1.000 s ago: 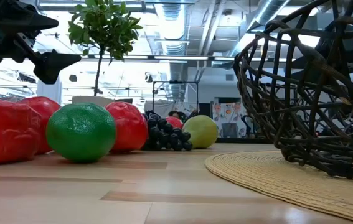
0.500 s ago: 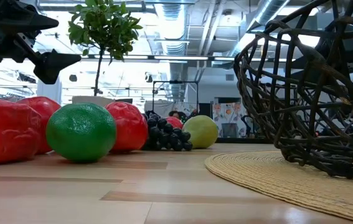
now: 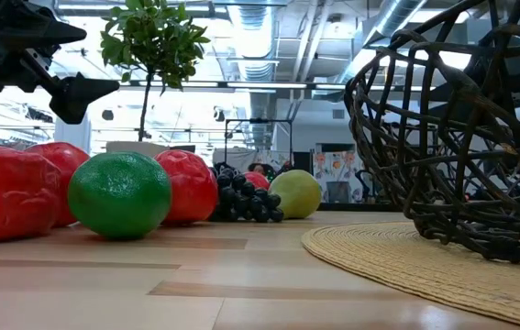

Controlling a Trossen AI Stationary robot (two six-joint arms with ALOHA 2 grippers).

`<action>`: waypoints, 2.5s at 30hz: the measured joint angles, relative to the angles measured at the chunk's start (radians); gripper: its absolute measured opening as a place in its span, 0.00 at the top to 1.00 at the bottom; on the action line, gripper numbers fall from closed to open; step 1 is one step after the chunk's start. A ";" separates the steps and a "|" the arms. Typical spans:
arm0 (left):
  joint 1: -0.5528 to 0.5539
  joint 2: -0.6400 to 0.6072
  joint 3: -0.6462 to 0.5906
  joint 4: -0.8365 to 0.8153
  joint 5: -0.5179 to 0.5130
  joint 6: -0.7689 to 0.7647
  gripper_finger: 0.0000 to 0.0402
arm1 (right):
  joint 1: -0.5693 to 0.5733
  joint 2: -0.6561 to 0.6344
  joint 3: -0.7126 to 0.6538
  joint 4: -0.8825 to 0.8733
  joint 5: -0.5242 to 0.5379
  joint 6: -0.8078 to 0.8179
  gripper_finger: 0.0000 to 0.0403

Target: Build produce basket

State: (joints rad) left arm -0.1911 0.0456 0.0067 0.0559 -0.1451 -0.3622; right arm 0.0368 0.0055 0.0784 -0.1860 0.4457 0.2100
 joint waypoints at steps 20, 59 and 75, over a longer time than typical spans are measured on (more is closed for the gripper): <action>0.001 0.000 0.000 0.031 -0.282 -0.431 0.08 | -0.004 0.000 -0.005 0.171 0.001 0.494 0.17; 0.001 1.122 1.334 -1.126 0.120 -0.046 0.08 | -0.006 0.000 0.000 0.191 -0.108 0.851 0.17; 0.121 1.460 1.292 -1.230 0.193 0.428 0.08 | -0.005 0.000 0.000 0.175 -0.159 0.802 0.17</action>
State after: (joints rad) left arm -0.0702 1.5055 1.2989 -1.1739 0.0479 0.0655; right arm 0.0315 0.0059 0.0784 -0.0113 0.2871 1.0122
